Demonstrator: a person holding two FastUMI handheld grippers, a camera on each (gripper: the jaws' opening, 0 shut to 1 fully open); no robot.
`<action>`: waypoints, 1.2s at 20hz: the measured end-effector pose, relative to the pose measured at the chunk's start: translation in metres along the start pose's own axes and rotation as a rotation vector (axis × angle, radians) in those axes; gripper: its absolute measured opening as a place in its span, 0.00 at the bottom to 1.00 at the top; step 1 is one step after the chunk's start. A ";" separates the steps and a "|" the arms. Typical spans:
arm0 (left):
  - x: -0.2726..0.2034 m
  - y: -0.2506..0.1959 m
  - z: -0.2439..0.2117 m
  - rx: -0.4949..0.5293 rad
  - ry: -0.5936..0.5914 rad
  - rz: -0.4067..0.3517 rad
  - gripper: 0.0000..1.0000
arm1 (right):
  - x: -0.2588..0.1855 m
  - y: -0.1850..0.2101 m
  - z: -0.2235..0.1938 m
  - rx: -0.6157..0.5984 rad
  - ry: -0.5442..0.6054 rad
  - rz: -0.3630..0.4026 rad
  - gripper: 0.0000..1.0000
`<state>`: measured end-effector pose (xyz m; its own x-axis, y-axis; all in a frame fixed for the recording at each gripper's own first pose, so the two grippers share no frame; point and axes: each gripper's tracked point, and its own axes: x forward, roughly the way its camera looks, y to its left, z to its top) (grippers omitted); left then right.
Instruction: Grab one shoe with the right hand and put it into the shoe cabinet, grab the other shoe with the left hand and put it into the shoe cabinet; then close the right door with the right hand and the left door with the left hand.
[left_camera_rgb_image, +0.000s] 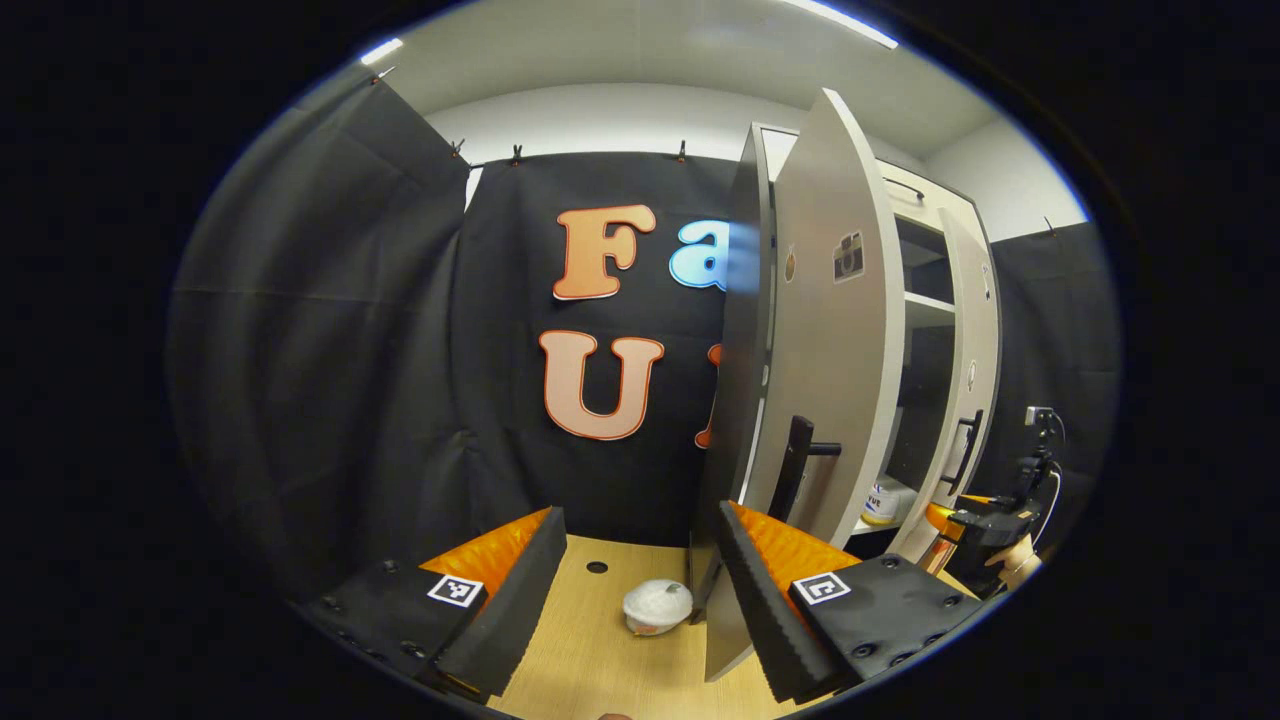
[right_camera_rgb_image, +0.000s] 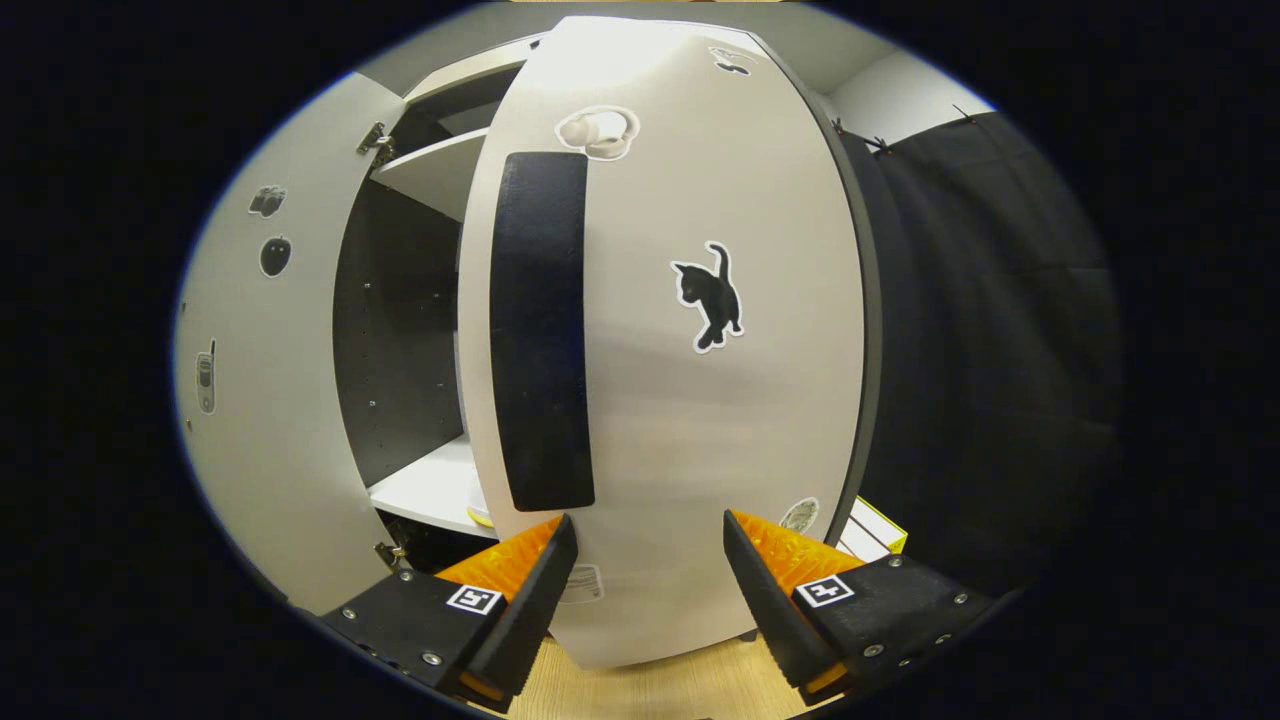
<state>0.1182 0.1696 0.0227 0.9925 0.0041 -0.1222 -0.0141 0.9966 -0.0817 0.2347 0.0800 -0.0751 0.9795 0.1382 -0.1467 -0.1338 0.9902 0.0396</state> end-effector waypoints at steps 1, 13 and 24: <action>0.005 -0.003 -0.002 -0.001 0.002 -0.010 0.97 | 0.004 0.002 0.001 0.006 0.004 -0.001 0.91; 0.057 -0.026 -0.027 -0.005 0.046 -0.094 0.95 | 0.031 0.005 0.002 -0.015 0.003 -0.029 0.91; 0.081 -0.032 -0.020 0.026 0.015 -0.078 0.99 | 0.025 0.000 -0.004 -0.029 0.024 -0.051 0.92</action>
<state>0.1963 0.1362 -0.0041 0.9886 -0.0747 -0.1310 0.0666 0.9956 -0.0655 0.2586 0.0834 -0.0828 0.9814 0.0875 -0.1710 -0.0884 0.9961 0.0025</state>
